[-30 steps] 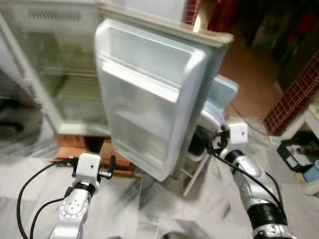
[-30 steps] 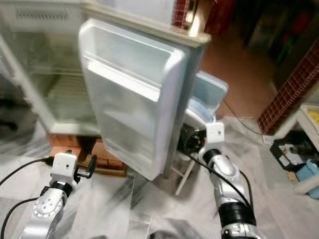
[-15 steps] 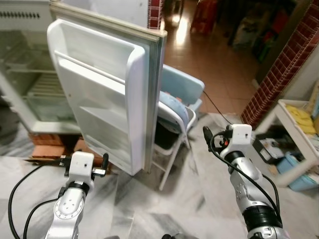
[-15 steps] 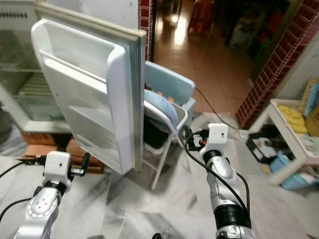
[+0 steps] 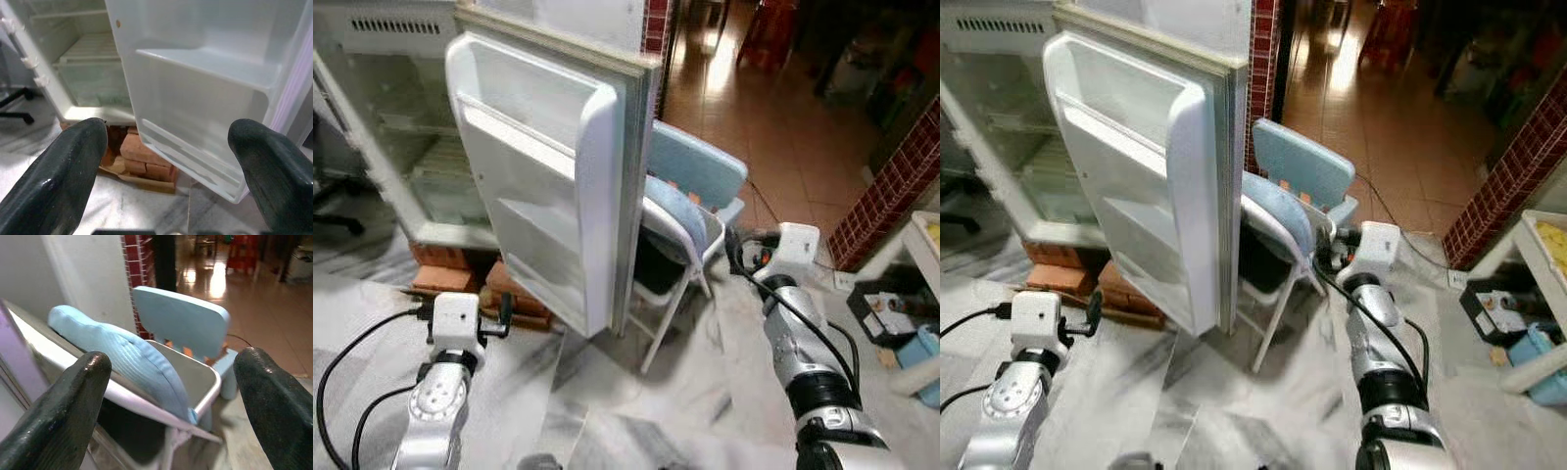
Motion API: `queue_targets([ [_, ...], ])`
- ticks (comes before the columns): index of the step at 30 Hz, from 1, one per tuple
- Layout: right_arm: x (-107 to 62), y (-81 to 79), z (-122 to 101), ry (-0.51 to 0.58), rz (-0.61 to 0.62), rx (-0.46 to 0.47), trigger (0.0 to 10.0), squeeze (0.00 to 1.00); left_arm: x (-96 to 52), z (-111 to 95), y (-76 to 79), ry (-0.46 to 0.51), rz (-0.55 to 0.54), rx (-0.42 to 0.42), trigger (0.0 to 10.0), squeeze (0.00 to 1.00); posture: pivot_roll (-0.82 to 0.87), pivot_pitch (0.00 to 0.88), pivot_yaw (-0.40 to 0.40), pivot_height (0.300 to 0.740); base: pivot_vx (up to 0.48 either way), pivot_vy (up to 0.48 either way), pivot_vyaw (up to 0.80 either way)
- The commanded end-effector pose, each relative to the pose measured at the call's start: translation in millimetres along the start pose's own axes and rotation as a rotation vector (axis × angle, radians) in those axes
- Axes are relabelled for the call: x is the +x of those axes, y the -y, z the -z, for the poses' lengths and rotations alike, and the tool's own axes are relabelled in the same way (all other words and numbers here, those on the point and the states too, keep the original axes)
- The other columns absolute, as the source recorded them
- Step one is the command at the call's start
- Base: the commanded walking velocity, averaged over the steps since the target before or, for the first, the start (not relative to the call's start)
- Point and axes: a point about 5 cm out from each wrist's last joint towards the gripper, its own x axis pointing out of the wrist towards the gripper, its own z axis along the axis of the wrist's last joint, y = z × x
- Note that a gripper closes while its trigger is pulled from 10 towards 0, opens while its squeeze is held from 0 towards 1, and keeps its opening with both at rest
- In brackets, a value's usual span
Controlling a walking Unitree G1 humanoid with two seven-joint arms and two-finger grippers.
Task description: Restocking fridge
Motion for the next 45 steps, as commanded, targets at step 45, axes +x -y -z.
queue_targets([
  [45,16.5,-66.8,-0.7,0.035,-0.198,-0.018,10.0,0.00,-4.6,-1.5,16.8,0.024,0.029,-0.008,10.0,0.00,0.09,0.000,-0.089,0.740,0.023,0.094,0.06],
])
